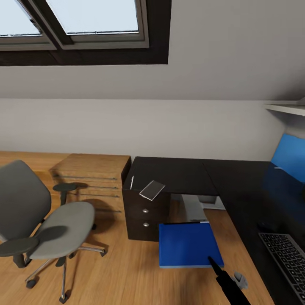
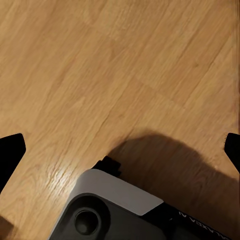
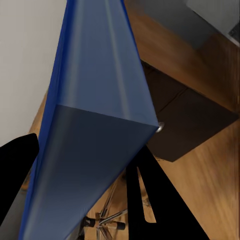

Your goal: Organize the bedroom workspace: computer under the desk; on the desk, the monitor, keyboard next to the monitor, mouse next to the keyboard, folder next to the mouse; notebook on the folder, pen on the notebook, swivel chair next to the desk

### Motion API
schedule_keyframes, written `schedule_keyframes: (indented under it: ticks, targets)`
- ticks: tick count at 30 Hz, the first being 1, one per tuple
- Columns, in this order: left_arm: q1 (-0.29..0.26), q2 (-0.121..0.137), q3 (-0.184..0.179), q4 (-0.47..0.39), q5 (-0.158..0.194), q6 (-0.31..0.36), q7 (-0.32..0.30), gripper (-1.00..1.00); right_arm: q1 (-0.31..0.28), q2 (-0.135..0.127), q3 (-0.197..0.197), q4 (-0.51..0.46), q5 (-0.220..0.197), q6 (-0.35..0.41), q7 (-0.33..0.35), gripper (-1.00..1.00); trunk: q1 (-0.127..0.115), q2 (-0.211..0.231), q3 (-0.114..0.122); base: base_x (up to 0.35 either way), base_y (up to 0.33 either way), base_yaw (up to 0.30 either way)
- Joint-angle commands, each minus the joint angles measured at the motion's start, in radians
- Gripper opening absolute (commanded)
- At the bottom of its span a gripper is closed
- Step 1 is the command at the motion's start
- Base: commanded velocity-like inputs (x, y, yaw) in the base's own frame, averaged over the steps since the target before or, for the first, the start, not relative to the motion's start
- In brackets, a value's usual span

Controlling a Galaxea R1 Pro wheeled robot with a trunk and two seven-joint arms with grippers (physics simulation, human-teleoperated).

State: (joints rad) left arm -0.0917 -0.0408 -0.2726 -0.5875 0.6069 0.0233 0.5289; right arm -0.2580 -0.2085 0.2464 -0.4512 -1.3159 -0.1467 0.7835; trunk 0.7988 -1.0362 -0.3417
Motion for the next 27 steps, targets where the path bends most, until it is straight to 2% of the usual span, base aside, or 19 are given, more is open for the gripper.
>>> schedule_keyframes:
  ticks: [1, 6, 23, 27]
  targets:
    - [0.0, 0.001, -0.005, -0.002, 0.005, 0.002, 0.008, 1.0, -0.001, -0.001, 0.008, 0.001, -0.008, -0.007, 0.001, -1.0, 0.0, -0.001, -0.001, 0.0, 0.0, -0.253]
    - [0.0, 0.001, -0.005, -0.002, 0.005, 0.003, 0.008, 1.0, -0.001, -0.002, 0.007, 0.001, -0.008, -0.006, 0.004, -1.0, 0.0, -0.001, -0.001, 0.0, 0.0, -0.157]
    - [0.0, 0.001, -0.005, -0.002, 0.005, 0.002, 0.008, 1.0, -0.001, -0.005, 0.007, -0.001, -0.006, -0.001, 0.011, -1.0, 0.0, -0.001, -0.001, 0.002, 0.0, -0.009]
    - [0.0, 0.0, -0.006, -0.001, 0.006, -0.029, 0.008, 1.0, -0.001, -0.005, 0.007, 0.0, -0.007, -0.001, 0.011, -1.0, 0.0, -0.001, -0.001, 0.281, 0.0, 0.0]
